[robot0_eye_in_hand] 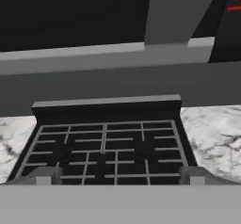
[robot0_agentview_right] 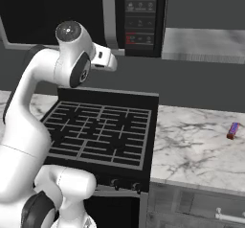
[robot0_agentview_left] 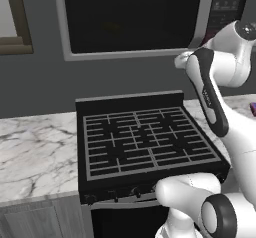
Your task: Open the microwave door.
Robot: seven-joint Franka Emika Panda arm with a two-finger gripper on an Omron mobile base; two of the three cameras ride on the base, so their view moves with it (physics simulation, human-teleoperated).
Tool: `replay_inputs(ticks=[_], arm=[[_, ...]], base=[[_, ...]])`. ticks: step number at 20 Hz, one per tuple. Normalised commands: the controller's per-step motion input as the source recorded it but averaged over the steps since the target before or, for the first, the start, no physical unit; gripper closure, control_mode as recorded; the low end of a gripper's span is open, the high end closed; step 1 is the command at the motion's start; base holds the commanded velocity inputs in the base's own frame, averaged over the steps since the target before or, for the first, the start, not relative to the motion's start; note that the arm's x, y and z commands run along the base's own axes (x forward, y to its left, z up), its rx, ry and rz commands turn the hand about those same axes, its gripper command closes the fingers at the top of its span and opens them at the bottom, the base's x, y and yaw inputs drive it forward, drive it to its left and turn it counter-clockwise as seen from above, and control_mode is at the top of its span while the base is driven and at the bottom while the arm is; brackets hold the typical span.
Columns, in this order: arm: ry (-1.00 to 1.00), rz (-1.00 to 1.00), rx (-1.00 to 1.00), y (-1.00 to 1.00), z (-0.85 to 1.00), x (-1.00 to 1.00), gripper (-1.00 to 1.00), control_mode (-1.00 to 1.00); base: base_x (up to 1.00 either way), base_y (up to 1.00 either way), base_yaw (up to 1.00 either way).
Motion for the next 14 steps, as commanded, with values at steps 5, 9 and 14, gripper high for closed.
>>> replay_inputs(ticks=[5,9,14], arm=[[-0.29,-0.05,0.0,-0.32,0.51,0.04,-1.0,-1.0],[-0.3,-0.02,0.0,-0.31,0.23,0.13,-1.0,-1.0],[-0.26,0.0,0.0,-0.19,0.18,0.27,-1.0,-1.0]], base=[[0.0,0.0,0.0],[0.0,0.0,0.0],[0.0,0.0,0.0]])
